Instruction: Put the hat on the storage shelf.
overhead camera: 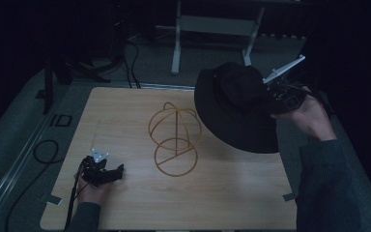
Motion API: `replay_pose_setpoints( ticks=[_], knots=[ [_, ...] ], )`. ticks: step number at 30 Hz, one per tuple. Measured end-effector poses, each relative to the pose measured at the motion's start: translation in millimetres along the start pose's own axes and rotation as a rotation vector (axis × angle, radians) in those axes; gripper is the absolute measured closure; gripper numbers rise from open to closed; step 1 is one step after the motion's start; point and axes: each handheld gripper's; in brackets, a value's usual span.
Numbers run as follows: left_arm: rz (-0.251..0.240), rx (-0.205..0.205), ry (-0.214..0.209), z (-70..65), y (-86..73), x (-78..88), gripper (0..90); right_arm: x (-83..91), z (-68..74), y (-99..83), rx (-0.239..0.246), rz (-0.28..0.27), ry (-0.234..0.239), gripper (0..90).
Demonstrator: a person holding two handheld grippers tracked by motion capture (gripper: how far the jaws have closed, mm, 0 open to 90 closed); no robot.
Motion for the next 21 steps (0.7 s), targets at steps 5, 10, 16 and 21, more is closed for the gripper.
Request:
replay_pose_setpoints(
  ticks=[5, 10, 16, 21],
  knots=[
    [0.0, 0.001, 0.0, -0.1, 0.0, 0.0, 13.0, 3.8, 2.3, -0.4, 0.017, -0.019, 0.027, 87.1],
    [0.0, 0.001, 0.0, -0.1, 0.0, 0.0, 13.0, 6.2, 4.6, 0.4, 0.028, -0.02, 0.028, 87.1],
    [0.0, 0.001, 0.0, -0.1, 0.0, 0.0, 13.0, 9.5, 7.2, 1.2, 0.036, -0.031, 0.035, 87.1],
    [0.001, -0.001, 0.0, 0.0, 0.0, 0.1, 13.0, 12.2, 10.8, 2.9, 0.047, -0.039, 0.041, 87.1]
  ],
)
Point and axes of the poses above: each handheld gripper's, and its own axes: x roughly backward along the jaws, y roughly out of its top, z roughly to its left, and after that the axes turned 10 degrees about y, right-handed
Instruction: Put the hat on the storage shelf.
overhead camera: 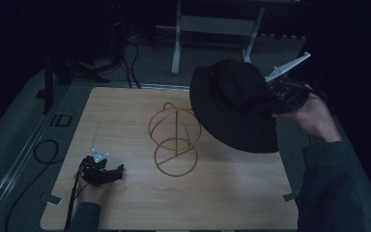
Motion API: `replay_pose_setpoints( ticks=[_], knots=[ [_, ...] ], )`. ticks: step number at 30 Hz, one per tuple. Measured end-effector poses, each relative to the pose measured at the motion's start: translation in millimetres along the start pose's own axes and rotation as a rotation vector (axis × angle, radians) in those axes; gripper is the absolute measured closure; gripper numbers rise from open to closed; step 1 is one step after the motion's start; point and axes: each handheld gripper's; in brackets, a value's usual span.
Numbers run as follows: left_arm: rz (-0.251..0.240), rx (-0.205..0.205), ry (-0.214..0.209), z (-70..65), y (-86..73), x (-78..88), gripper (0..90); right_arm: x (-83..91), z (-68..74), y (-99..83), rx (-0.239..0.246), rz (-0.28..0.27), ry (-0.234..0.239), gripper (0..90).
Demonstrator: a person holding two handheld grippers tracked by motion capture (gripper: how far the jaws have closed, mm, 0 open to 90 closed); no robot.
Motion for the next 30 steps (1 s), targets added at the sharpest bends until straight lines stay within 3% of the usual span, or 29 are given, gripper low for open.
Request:
replay_pose_setpoints(
  ticks=[30],
  knots=[
    [-0.004, 0.0, 0.0, -0.5, 0.2, -0.5, 13.0, -3.9, 19.2, 16.6, 0.088, -0.02, 0.052, 87.0]
  ],
)
Point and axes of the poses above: each handheld gripper's, and its own axes: x roughly backward along the jaws, y roughly out of its top, z roughly to its left, and after that the axes turned 10 degrees about y, right-handed
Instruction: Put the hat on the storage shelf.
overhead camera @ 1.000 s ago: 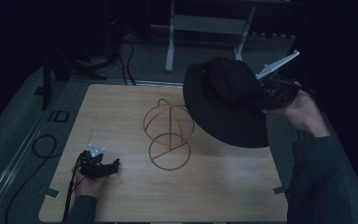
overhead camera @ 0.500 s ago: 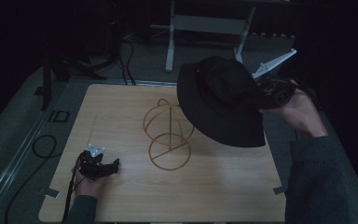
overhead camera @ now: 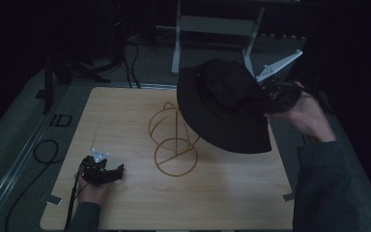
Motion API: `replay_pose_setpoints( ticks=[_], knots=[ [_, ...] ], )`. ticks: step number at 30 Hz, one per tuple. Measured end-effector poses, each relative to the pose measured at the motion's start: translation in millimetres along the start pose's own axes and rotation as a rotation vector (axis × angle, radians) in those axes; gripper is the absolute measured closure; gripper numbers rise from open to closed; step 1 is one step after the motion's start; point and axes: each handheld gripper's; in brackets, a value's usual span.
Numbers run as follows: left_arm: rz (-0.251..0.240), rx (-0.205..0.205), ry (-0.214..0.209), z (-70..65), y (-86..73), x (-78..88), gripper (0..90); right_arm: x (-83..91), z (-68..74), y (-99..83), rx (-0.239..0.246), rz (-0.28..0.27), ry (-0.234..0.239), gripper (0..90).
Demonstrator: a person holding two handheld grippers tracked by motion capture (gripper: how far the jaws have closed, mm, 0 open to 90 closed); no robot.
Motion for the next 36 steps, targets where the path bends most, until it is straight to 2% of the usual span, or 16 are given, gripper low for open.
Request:
replay_pose_setpoints(
  ticks=[10, 18, 36],
  knots=[
    [0.001, -0.001, 0.0, -0.1, 0.2, 0.0, 13.0, -3.8, 6.7, 8.1, 0.03, -0.001, 0.016, 87.0],
    [0.002, -0.002, 0.001, -0.4, 0.5, -0.2, 13.0, -15.0, 11.1, 14.7, 0.048, 0.023, 0.026, 86.8],
    [0.003, -0.001, -0.002, -1.0, 1.1, -0.5, 13.0, -30.7, 19.0, 28.6, 0.079, 0.027, 0.052, 86.3]
  ],
)
Point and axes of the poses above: each handheld gripper's, and its own axes: x roughly backward along the jaws, y roughly out of its top, z roughly to its left, and after that the axes turned 10 degrees about y, right-handed
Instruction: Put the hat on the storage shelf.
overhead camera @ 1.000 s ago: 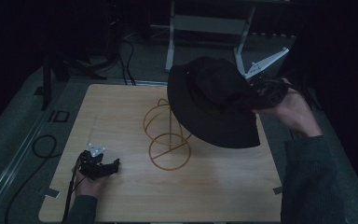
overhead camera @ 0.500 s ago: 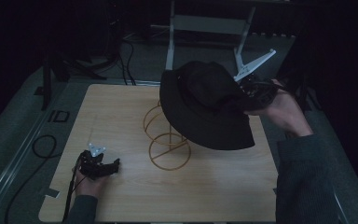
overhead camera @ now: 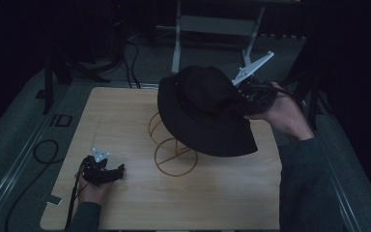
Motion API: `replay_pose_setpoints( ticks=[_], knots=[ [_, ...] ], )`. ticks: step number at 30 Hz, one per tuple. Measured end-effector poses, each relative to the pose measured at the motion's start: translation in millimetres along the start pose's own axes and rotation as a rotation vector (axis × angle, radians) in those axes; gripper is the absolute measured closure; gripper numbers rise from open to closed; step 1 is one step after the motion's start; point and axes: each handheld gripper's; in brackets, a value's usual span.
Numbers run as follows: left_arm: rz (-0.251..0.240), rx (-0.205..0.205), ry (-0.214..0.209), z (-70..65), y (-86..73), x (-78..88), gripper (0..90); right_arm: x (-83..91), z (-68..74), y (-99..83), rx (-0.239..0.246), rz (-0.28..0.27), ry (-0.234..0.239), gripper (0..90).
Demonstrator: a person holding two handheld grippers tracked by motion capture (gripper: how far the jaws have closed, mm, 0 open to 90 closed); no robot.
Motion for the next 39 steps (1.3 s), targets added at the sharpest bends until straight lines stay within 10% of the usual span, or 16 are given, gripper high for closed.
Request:
replay_pose_setpoints(
  ticks=[39],
  knots=[
    [-0.002, -0.004, -0.002, -0.7, 0.5, -0.4, 13.0, -64.6, 11.1, 37.7, 0.037, 0.058, 0.065, 78.5]
  ],
)
Point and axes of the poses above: each handheld gripper's, and its own axes: x roughly backward along the jaws, y roughly out of its top, z roughly to its left, and after that the axes turned 10 degrees about y, right-handed
